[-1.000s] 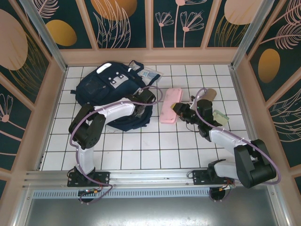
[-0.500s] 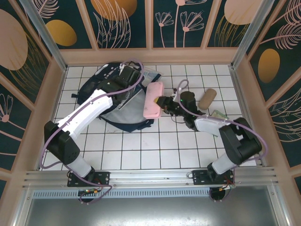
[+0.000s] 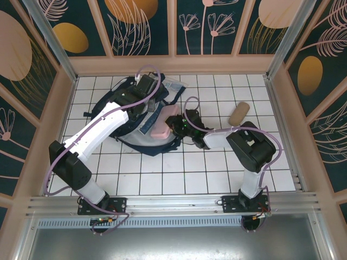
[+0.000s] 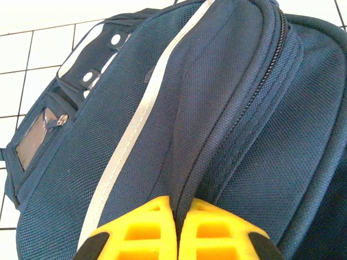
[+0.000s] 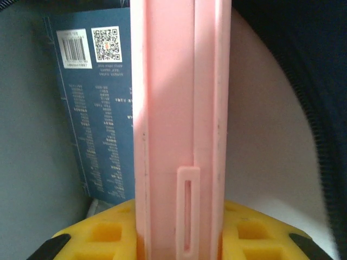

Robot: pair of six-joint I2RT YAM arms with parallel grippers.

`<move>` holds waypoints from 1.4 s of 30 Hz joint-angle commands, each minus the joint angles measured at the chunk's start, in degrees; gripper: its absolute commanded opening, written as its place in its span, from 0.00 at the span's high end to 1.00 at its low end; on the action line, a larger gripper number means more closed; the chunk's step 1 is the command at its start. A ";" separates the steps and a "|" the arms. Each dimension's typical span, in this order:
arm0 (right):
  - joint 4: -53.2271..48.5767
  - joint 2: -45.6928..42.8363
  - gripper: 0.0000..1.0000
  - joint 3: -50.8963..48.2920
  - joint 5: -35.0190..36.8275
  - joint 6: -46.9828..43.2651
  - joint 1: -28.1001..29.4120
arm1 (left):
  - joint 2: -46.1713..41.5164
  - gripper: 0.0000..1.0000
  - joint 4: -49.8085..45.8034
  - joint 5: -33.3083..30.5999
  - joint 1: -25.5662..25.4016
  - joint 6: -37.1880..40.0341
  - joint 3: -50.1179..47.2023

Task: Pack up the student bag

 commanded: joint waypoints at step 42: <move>-20.89 -12.06 0.78 -1.83 13.44 -13.86 1.90 | -3.19 1.00 7.41 1.32 -0.27 -4.21 -0.56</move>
